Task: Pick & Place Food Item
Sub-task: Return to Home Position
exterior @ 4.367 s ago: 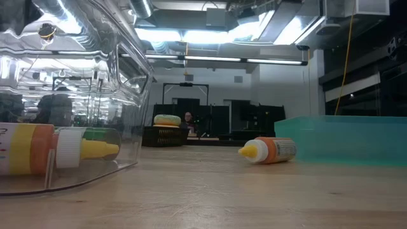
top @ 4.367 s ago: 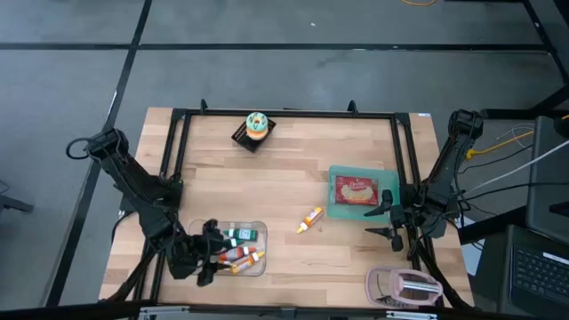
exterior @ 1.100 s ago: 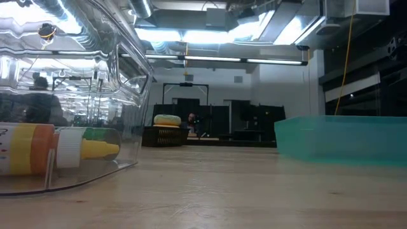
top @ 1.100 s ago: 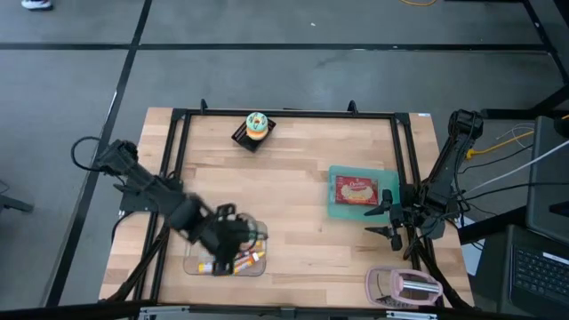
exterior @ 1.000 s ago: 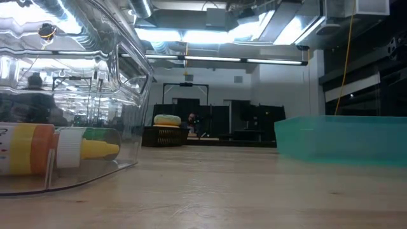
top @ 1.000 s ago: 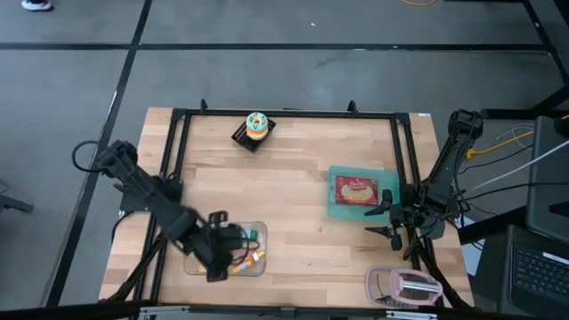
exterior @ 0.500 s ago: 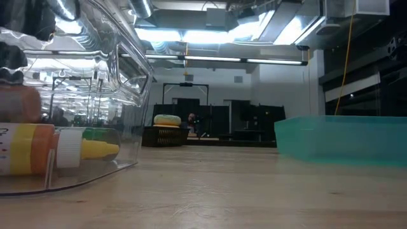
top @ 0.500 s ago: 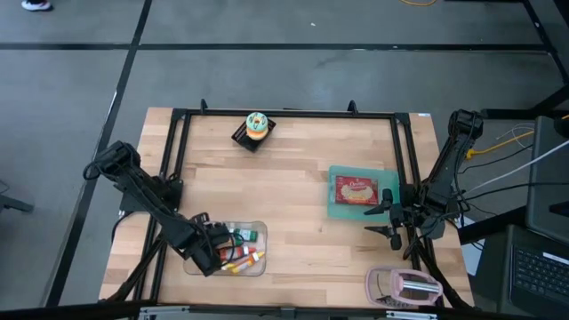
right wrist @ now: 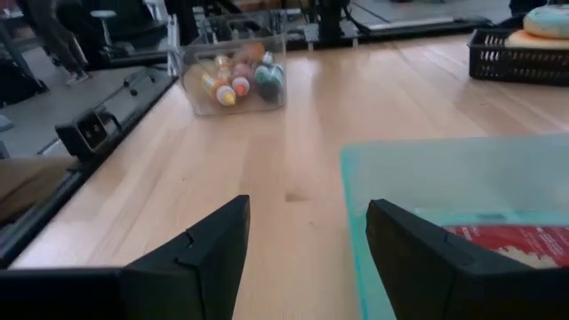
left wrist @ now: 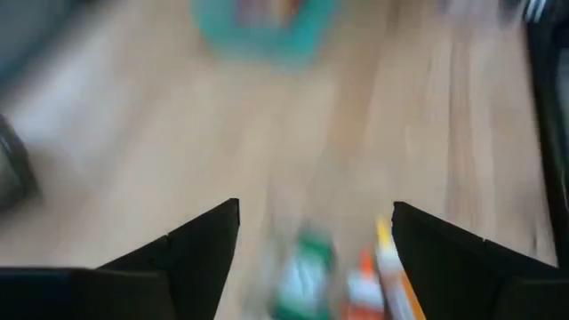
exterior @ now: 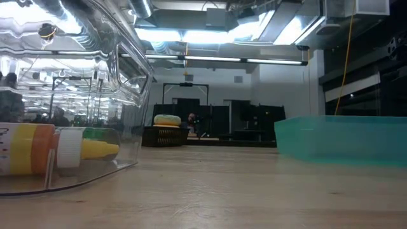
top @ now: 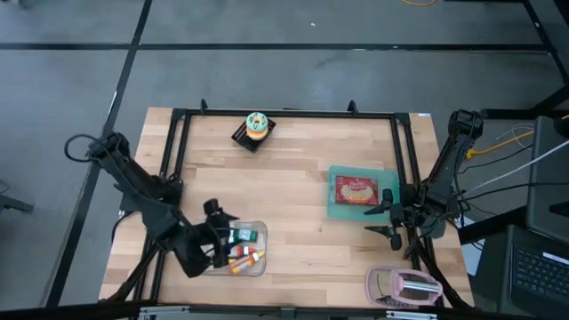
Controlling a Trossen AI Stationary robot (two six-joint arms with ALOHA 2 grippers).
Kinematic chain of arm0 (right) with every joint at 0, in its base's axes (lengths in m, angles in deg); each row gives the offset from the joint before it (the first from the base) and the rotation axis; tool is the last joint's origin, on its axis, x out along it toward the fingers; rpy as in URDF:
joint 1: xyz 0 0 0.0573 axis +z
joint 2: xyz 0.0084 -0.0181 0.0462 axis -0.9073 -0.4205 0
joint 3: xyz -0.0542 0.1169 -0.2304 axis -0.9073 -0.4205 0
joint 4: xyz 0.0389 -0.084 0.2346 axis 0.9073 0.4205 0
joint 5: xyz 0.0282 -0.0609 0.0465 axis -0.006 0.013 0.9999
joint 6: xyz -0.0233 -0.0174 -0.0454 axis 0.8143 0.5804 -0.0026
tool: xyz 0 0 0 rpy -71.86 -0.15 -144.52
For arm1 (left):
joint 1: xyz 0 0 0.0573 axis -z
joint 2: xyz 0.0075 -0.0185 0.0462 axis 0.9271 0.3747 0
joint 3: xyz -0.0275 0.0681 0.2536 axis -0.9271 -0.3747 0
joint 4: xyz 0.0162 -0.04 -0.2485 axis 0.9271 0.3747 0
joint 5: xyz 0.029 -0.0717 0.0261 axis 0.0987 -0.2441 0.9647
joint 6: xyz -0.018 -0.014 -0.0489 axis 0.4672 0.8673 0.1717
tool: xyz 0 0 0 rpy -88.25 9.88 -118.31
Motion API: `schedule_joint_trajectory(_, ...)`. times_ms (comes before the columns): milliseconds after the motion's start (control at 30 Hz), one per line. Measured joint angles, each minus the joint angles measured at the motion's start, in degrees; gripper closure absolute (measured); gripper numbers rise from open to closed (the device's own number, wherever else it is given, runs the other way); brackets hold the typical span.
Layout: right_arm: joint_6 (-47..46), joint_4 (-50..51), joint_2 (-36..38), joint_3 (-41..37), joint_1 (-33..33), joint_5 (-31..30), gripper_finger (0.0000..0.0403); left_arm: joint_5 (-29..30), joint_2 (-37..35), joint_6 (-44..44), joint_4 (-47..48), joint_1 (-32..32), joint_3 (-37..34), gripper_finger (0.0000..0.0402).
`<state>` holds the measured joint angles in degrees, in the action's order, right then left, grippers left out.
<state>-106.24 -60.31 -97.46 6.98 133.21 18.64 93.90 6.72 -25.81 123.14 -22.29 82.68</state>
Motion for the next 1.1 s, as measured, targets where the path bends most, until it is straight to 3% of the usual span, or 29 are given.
schedule_joint_trajectory(67, 2.8, -3.5, 0.0, 0.0, 0.0, 0.1, 0.0179, 6.7, -2.1, -8.0, -5.4, 0.1, 0.0, 0.0117)
schedule_joint_trajectory(133, 9.5, -10.3, 0.2, 0.0, 0.0, 2.0, 0.0179, 8.6, -4.0, -17.2, -12.8, -0.4, 0.0, 0.0122)
schedule_joint_trajectory(233, 26.0, -26.0, 1.3, 0.0, 0.0, 11.2, 0.0179, 1.1, -6.3, -33.6, -27.0, -1.5, 0.0, 0.0131)
schedule_joint_trajectory(300, 38.9, -36.7, 2.0, 0.1, 0.0, 21.8, 0.0179, -6.1, -7.1, -45.3, -37.7, -1.6, 0.0, 0.0137)
schedule_joint_trajectory(400, 51.5, -42.4, 3.1, 2.4, 0.0, 36.4, 0.0179, -15.4, -8.2, -59.7, -51.8, -1.2, 0.0, 0.0148)
schedule_joint_trajectory(467, 52.5, -41.7, 3.4, 5.3, 0.0, 39.0, 0.0179, -19.5, -9.3, -66.8, -57.4, -0.3, 0.0, 0.0153)
schedule_joint_trajectory(533, 49.4, -40.7, 3.5, 8.6, 0.0, 37.0, 0.0179, -23.3, -10.8, -71.0, -59.0, 0.8, 0.0, 0.0158)
schedule_joint_trajectory(633, 43.4, -35.4, 3.5, 13.9, 0.0, 32.5, 0.0179, -27.2, -13.0, -72.4, -58.6, 2.5, 0.0, 0.0161)
schedule_joint_trajectory(800, 40.6, -20.7, 3.4, 21.0, 0.0, 31.8, 0.0179, -25.1, -15.9, -69.4, -51.0, 4.4, 0.0, 0.0162)
schedule_joint_trajectory(1000, 37.6, -20.6, 3.1, 24.2, 0.0, 33.6, 0.0179, -24.2, -16.2, -56.3, -49.9, 4.9, 0.0, 0.0162)
schedule_joint_trajectory(1067, 35.8, -20.7, 1.9, 24.3, -0.4, 39.7, 0.0179, -27.1, -16.2, -49.5, -46.5, 4.9, 0.0, 0.0162)
schedule_joint_trajectory(1100, 36.9, -18.8, 1.5, 24.3, -0.8, 46.6, 0.0179, -30.5, -16.3, -48.0, -43.9, 4.6, 0.0, 0.0162)
